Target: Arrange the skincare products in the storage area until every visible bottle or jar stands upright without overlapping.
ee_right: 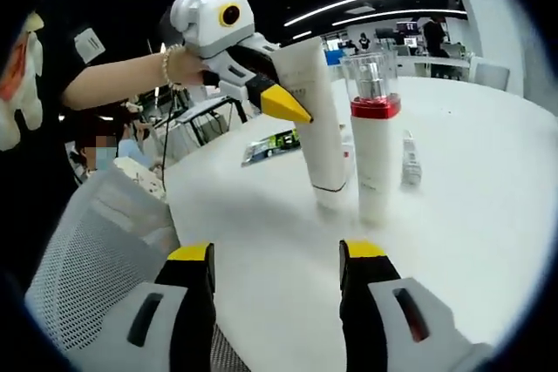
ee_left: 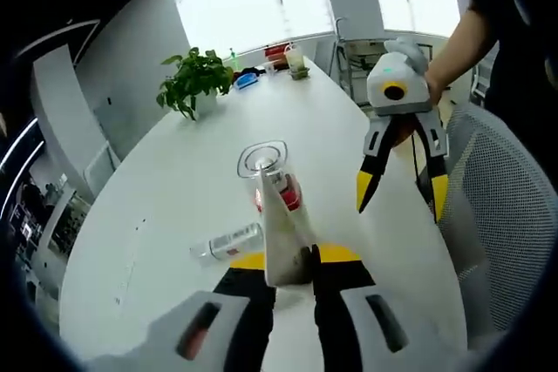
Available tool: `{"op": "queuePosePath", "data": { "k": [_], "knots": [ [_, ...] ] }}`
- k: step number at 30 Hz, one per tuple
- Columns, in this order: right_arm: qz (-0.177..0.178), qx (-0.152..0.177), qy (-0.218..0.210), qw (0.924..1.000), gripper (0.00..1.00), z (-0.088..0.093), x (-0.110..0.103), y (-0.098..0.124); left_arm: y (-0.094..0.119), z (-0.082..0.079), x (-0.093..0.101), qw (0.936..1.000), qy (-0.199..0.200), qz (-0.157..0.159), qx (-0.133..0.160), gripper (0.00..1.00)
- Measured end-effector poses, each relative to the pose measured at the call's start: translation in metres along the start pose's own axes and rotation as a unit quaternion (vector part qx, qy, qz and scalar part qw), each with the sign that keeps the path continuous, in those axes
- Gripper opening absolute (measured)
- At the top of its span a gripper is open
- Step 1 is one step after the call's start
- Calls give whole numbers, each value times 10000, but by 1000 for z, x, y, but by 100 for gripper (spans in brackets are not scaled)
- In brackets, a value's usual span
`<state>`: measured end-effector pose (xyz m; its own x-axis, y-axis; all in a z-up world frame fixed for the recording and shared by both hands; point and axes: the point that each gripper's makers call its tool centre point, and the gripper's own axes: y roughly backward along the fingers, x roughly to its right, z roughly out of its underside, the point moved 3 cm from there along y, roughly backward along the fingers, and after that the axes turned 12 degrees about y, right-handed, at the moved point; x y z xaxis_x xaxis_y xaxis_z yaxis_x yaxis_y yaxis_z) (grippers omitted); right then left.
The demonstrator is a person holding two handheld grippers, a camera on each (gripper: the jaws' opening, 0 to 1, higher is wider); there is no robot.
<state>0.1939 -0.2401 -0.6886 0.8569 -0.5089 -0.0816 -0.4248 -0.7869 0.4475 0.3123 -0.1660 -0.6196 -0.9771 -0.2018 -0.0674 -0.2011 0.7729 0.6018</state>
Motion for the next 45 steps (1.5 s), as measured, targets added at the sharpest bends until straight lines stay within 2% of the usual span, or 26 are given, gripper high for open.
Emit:
{"op": "queuePosePath", "data": {
  "k": [10,17,20,21,23,24,25,27,29,30,37,41,45],
  "knots": [
    [117,13,-53,9999,58,1,5,4,-9,-2,-14,9998,120,105,107,20],
    [173,38,-57,9998,59,0,8,7,-12,0,-13,9993,262,173,179,19],
    [193,39,-54,9998,59,-1,9,7,-16,6,-11,9982,558,213,102,19],
    [205,43,-43,9998,59,-2,9,7,-19,15,-12,9982,566,186,-87,19],
    [206,47,-45,9998,60,-3,10,7,-22,20,-11,9979,621,151,-108,19],
    [209,52,-36,9998,60,-3,10,7,-22,19,-10,9964,834,148,8,21],
    [216,53,-32,9997,60,-4,10,7,-22,21,-11,9962,857,120,28,22],
    [218,55,-24,9997,61,-5,9,7,-22,26,-11,9958,910,29,-47,25],
    [217,49,-15,9998,62,-6,9,7,-21,28,-9,9948,1021,-5,-29,30],
    [208,44,-5,9998,62,-6,8,6,-20,30,-8,9927,1202,-34,-43,33],
    [158,50,59,9998,65,-11,2,1,-10,40,-5,9878,1538,-255,5,52],
    [147,72,121,9998,68,-15,-1,-2,-2,46,-1,9802,1930,-443,30,63],
    [141,90,147,9998,73,-16,-3,-5,8,50,6,9741,2171,-622,85,65]
  ]
}}
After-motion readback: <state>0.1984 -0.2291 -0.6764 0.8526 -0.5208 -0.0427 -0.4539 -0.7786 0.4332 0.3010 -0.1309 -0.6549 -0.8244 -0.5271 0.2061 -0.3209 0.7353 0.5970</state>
